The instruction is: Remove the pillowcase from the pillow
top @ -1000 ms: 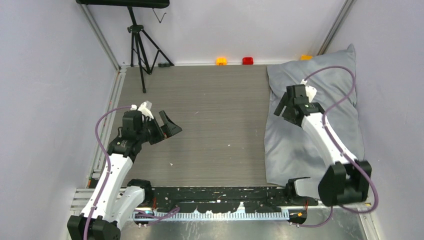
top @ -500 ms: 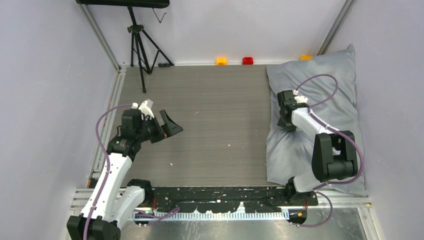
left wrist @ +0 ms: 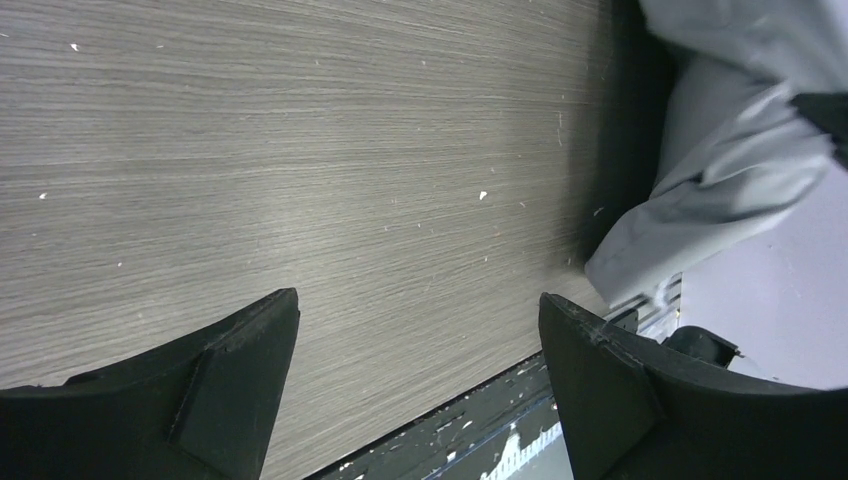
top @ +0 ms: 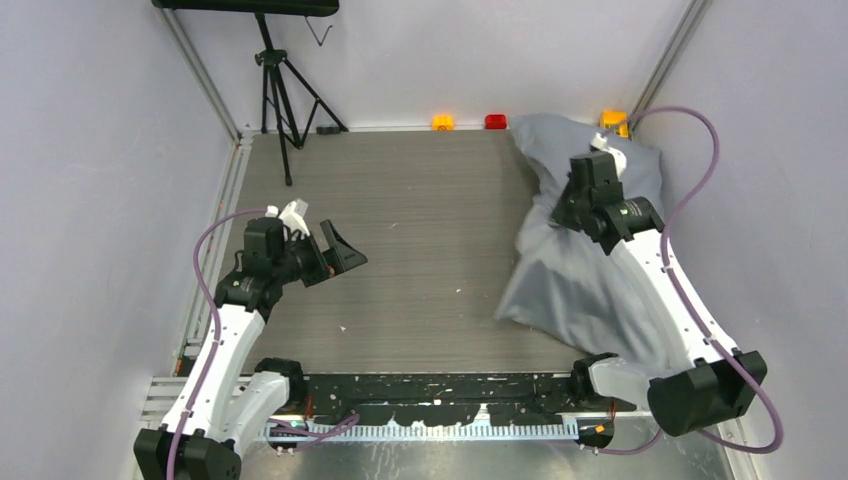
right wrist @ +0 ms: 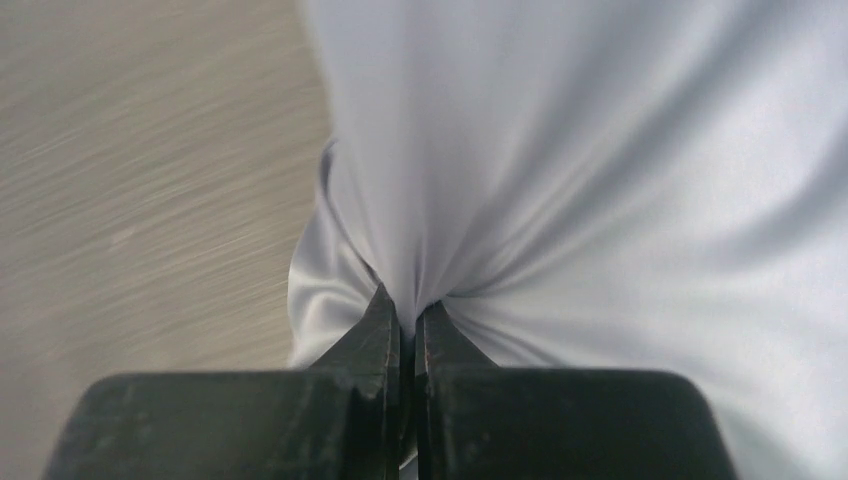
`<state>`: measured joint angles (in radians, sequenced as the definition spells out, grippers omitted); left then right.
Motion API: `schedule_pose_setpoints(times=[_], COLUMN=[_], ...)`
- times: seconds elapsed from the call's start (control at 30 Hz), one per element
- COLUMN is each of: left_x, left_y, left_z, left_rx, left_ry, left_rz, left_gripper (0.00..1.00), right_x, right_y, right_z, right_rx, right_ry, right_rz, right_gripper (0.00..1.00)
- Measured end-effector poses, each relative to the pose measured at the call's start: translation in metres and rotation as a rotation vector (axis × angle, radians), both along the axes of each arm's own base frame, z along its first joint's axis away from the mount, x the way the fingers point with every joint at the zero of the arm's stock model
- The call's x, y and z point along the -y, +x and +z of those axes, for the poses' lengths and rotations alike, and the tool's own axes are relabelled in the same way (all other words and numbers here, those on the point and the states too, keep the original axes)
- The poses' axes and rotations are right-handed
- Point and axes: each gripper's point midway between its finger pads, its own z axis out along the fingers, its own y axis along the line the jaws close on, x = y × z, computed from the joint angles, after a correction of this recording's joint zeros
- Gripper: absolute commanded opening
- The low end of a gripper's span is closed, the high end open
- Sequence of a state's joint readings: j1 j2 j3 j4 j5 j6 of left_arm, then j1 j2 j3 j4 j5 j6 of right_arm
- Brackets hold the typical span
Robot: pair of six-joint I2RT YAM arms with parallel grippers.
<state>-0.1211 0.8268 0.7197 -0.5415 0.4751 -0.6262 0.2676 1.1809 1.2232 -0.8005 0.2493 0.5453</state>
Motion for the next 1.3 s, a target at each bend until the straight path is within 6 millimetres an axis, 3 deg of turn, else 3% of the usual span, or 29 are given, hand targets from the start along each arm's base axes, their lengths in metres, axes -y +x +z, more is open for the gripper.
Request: schedule_pose_setpoints(times=[0.17, 0.27, 0.33, 0.4, 0.5, 0.6, 0.7, 0.8, 0.87, 0.93, 1.17, 1.3], left_x=[0.002, 0.002, 0.002, 0.001, 0.001, 0.0, -0.002, -0.002, -0.002, -0.002, 0.005, 0.01], left_y=[0.0, -0.001, -0.001, -0.001, -0.005, -0.009, -0.01, -0.01, -0.01, -0.009, -0.003, -0.001], left_z=[0.004, 0.008, 0.015, 0.024, 0.038, 0.05, 0.06, 0.063, 0.061, 0.059, 0.045, 0.033], left_rx=[0.001, 0.008, 0.025, 0.047, 0.086, 0.118, 0.156, 0.165, 0.155, 0.141, 0.073, 0.022], left_ry=[-0.019, -0.021, -0.022, -0.023, -0.025, -0.024, -0.015, -0.012, -0.011, -0.012, -0.06, -0.09], left_rz=[0.003, 0.004, 0.004, 0.004, 0.005, 0.004, 0.003, 0.003, 0.002, 0.0, 0.001, -0.002], left_gripper=[0.9, 0.9, 0.9, 0.9, 0.91, 0.91, 0.91, 0.91, 0.91, 0.91, 0.91, 0.9], right_x=[-0.127, -0.19, -0.216, -0.22, -0.199, -0.146, -0.083, -0.034, -0.02, -0.012, -0.001, -0.002], right_y=[-0.019, -0.038, -0.047, -0.049, -0.042, -0.023, -0.007, -0.007, -0.017, -0.029, -0.04, -0.041], right_z=[0.06, 0.088, 0.108, 0.124, 0.138, 0.125, 0.084, 0.025, -0.006, -0.019, 0.015, 0.016], right_rx=[0.078, 0.074, 0.092, 0.125, 0.171, 0.183, 0.14, 0.029, -0.047, -0.085, 0.012, 0.006], right_ry=[0.1, 0.173, 0.227, 0.254, 0.298, 0.347, 0.36, 0.321, 0.28, 0.242, 0.178, 0.169], right_rz=[0.383, 0.582, 0.668, 0.683, 0.62, 0.453, 0.229, 0.045, -0.011, -0.028, 0.01, 0.031], right_gripper=[0.0, 0.0, 0.0, 0.0, 0.03, 0.47, 0.7, 0.87, 0.89, 0.9, 0.91, 0.91])
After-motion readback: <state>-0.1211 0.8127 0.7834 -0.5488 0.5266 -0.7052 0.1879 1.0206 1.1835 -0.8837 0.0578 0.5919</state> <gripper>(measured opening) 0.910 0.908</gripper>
